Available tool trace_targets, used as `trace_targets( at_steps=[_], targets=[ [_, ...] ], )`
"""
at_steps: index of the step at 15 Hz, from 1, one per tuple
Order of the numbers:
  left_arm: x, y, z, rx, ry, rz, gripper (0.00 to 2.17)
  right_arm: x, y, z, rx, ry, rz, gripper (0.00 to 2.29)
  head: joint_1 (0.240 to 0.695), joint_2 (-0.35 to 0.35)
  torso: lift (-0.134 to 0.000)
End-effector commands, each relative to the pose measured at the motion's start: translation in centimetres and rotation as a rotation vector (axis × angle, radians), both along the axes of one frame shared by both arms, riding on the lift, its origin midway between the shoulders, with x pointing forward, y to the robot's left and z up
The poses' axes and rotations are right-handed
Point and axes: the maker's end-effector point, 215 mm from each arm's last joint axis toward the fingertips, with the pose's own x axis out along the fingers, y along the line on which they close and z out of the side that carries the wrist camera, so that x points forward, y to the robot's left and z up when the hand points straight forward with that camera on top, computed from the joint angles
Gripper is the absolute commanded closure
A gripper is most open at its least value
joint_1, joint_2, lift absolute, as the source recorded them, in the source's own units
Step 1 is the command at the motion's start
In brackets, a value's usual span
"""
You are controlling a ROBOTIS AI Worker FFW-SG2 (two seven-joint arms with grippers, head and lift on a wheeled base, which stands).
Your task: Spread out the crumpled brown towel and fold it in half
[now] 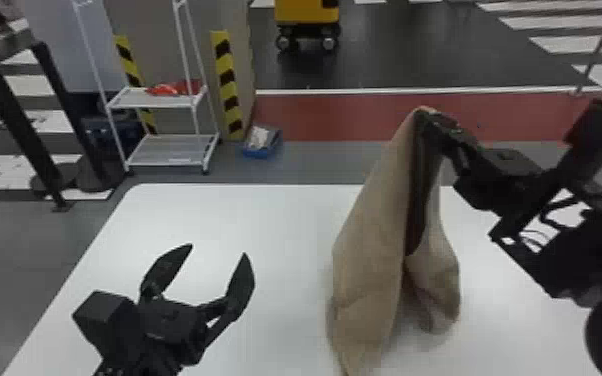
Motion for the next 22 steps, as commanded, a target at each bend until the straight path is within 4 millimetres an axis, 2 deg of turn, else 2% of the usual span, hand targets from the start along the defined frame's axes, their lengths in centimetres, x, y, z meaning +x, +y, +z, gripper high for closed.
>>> trace_targets(
  at_steps=[1, 2, 3, 4, 6, 7, 9, 10, 11, 12, 13, 17, 18, 20, 21, 22],
  targets=[
    [-0.2, -0.1, -0.1, 0.002, 0.001, -0.001, 0.14, 2.6, 0.4, -6.3, -0.027, 0.094, -0.008, 1.96, 0.616, 0.074, -0.123],
    [-0.2, 0.0, -0.2, 0.004, 0.005, -0.001, 0.14, 3.4, 0.7, -7.5, -0.023, 0.098, -0.01, 1.96, 0.642, 0.074, -0.123],
    [-0.2, 0.0, -0.3, 0.004, 0.007, -0.003, 0.14, 3.7, 1.1, -7.7, -0.017, 0.086, -0.009, 1.96, 0.65, 0.075, -0.123],
    [-0.2, -0.1, -0.5, 0.005, 0.009, -0.009, 0.14, 3.8, 1.5, -7.4, -0.009, 0.071, -0.008, 1.96, 0.657, 0.077, -0.123],
    [-0.3, -0.2, -0.8, 0.011, 0.014, -0.015, 0.14, 3.8, 2.1, -5.7, 0.016, 0.021, 0.0, 1.95, 0.662, 0.081, -0.123],
    [-0.3, -0.3, -0.9, 0.012, 0.018, -0.021, 0.14, 4.3, 2.8, -5.7, 0.017, 0.021, 0.007, 1.9, 0.661, 0.084, -0.123],
    [-0.4, -0.5, -1.0, 0.012, 0.02, -0.03, 0.14, 6.6, 4.4, -7.2, -0.01, 0.016, 0.013, 1.72, 0.653, 0.093, -0.123],
    [-0.4, -0.6, -1.0, 0.011, 0.019, -0.032, 0.14, 7.8, 3.9, -7.3, 0.003, -0.03, -0.022, 1.27, 0.651, 0.098, -0.123],
    [-0.4, -0.6, -1.0, 0.014, 0.019, -0.038, 0.14, 8.4, 3.2, -7.5, 0.018, -0.069, -0.052, 0.7, 0.65, 0.102, -0.123],
    [-0.5, -0.6, -1.1, 0.018, 0.021, -0.041, 0.14, 9.1, 2.4, -9.1, 0.022, -0.05, -0.069, 0.11, 0.649, 0.103, -0.123],
    [-0.6, -0.4, -1.5, 0.02, 0.03, -0.04, 0.14, 9.8, 2.1, -11.1, 0.002, 0.0, -0.072, 0.0, 0.647, 0.1, -0.123],
    [-0.8, -1.0, -1.6, 0.021, 0.036, -0.075, 0.14, 9.2, -0.9, -21.5, -0.1, 0.331, -0.063, 0.05, 0.68, 0.075, -0.123],
    [-0.8, -1.2, -1.6, 0.021, 0.037, -0.081, 0.14, 8.8, -2.2, -22.9, -0.123, 0.379, -0.075, 0.05, 0.692, 0.07, -0.123],
    [-0.8, -1.3, -1.7, 0.022, 0.044, -0.083, 0.14, 7.1, -5.5, -22.6, -0.097, 0.408, -0.1, 0.08, 0.695, 0.043, -0.123],
    [-0.9, -1.4, -1.8, 0.021, 0.046, -0.084, 0.14, 5.9, -6.7, -21.8, -0.079, 0.388, -0.112, 0.09, 0.695, 0.031, -0.123],
    [-1.3, -1.5, -1.9, 0.021, 0.055, -0.086, 0.14, 4.3, -8.0, -19.7, -0.06, 0.351, -0.114, 0.11, 0.695, 0.02, -0.123]
  ],
)
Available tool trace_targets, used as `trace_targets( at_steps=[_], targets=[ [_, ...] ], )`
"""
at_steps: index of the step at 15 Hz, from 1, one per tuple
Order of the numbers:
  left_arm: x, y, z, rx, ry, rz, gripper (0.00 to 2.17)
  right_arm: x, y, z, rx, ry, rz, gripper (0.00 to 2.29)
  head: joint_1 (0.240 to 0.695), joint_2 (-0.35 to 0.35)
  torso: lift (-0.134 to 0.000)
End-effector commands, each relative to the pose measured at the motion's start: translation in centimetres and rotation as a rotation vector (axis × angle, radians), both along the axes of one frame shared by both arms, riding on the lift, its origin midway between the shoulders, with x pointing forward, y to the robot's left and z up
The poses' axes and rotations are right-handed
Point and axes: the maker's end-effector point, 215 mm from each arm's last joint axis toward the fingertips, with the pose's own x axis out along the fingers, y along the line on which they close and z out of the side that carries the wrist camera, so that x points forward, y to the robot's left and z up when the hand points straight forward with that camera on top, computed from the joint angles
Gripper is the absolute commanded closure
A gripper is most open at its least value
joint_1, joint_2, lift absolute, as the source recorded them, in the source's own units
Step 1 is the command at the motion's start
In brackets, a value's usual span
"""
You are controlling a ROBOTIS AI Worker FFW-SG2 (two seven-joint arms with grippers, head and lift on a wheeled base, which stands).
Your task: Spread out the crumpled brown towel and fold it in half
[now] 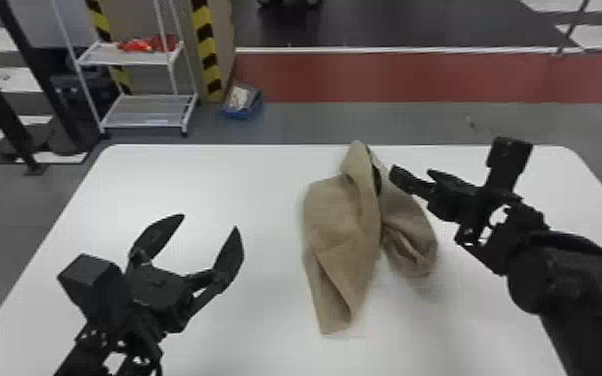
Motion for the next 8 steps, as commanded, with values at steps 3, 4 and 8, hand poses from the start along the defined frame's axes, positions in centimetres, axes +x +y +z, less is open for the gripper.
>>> trace_targets(
  at_steps=[3, 4, 8],
  targets=[
    [-1.7, -1.8, -1.0, -0.011, 0.038, -0.054, 0.14, -7.2, -5.1, 3.0, -0.113, -0.037, 0.017, 0.15, 0.695, -0.029, -0.123],
    [-2.0, -2.7, -1.3, -0.011, 0.042, -0.07, 0.14, -8.4, -6.3, 2.9, -0.164, -0.039, 0.029, 0.15, 0.695, -0.046, -0.123],
    [-3.0, -5.1, -1.3, -0.015, 0.046, -0.12, 0.15, -15.0, -7.9, -1.7, -0.328, 0.071, 0.108, 0.17, 0.695, -0.119, -0.123]
  ],
)
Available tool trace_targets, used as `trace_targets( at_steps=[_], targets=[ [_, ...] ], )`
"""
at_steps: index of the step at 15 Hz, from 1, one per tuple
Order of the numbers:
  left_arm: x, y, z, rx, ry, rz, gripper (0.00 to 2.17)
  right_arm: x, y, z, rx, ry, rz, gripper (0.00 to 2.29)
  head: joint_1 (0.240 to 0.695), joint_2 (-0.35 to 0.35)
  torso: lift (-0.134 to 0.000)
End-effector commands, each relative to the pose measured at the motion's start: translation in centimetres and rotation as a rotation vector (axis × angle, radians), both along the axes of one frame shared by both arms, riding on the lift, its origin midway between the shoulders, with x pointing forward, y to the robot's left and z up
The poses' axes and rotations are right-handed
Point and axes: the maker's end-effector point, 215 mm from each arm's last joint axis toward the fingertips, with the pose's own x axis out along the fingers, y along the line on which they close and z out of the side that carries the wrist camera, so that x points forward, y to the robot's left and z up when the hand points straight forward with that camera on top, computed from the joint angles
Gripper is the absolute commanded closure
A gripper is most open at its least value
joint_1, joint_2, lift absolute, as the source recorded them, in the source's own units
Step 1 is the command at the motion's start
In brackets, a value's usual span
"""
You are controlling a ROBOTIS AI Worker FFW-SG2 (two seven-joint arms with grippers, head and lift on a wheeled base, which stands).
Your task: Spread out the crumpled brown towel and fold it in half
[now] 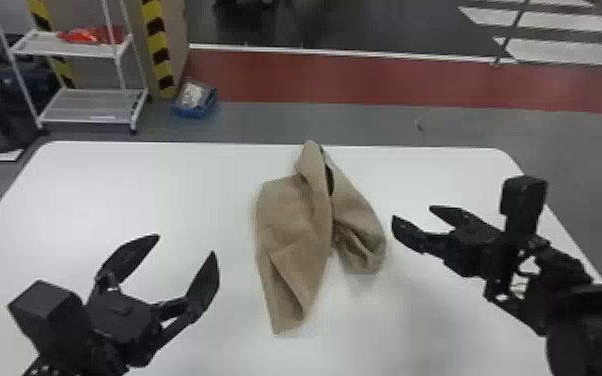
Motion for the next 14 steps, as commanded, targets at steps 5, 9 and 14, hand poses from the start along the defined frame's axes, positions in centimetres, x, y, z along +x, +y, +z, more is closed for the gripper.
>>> trace_targets(
  at_steps=[5, 9, 14],
  targets=[
    [-2.4, -4.4, -1.7, 0.007, 0.046, -0.091, 0.28, -7.9, -6.1, -0.7, -0.02, -0.129, -0.1, 0.22, 0.695, -0.219, -0.123],
    [-4.3, -9.6, -3.3, 0.017, 0.084, -0.216, 0.36, -11.8, -12.4, 2.3, 0.005, -0.297, -0.194, 0.22, 0.695, -0.337, -0.123],
    [-6.0, -14.1, -8.9, 0.071, 0.215, -0.33, 0.48, -15.8, -13.9, 3.9, 0.025, -0.391, -0.234, 0.22, 0.695, -0.35, -0.123]
  ],
)
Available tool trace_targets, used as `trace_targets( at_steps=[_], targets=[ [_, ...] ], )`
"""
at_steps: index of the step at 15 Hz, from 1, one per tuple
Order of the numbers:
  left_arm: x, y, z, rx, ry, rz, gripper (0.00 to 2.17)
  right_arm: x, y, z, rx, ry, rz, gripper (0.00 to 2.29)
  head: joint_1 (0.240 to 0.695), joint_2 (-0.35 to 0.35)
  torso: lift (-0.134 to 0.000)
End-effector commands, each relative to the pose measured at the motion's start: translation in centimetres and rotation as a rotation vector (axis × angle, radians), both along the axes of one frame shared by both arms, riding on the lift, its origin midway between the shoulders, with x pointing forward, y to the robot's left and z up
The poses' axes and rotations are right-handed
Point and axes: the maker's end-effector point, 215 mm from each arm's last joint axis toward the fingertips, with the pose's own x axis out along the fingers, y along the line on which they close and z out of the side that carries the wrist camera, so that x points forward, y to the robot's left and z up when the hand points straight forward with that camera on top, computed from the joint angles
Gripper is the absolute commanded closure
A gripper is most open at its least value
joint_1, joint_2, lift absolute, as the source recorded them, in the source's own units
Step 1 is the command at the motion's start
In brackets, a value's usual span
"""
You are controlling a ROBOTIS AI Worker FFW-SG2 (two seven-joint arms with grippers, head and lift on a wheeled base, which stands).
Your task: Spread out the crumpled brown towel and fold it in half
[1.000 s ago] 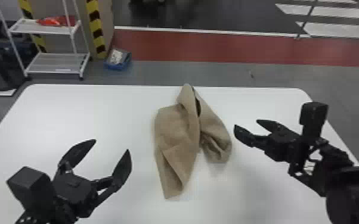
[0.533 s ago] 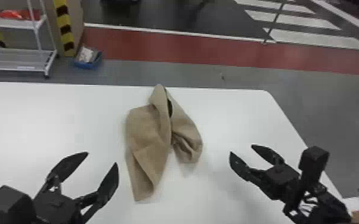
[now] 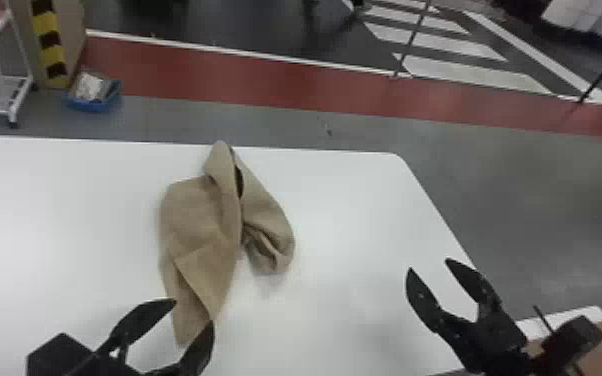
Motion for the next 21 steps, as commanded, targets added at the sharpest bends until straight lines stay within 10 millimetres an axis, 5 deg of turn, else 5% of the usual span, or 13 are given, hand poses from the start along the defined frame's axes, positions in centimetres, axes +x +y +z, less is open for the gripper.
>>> trace_targets(
  at_steps=[1, 14, 16, 21],
  targets=[
    [-0.6, -1.3, -2.3, 0.04, 0.053, -0.027, 0.48, -0.9, -0.6, 0.9, 0.006, -0.033, -0.012, 0.22, 0.695, -0.35, -0.123],
    [-0.5, -1.7, -4.3, 0.132, 0.035, -0.014, 0.55, -1.6, 0.0, 1.9, 0.055, -0.069, 0.003, 0.22, 0.695, -0.35, -0.123],
    [-0.3, -1.5, -4.2, 0.136, 0.032, -0.006, 0.86, -1.7, 0.1, 2.2, 0.069, -0.078, 0.01, 0.22, 0.695, -0.35, -0.123],
    [-0.1, -1.2, -5.4, 0.167, 0.06, -0.002, 0.89, -2.2, -0.3, 2.9, 0.087, -0.095, 0.008, 0.22, 0.695, -0.35, -0.123]
  ],
)
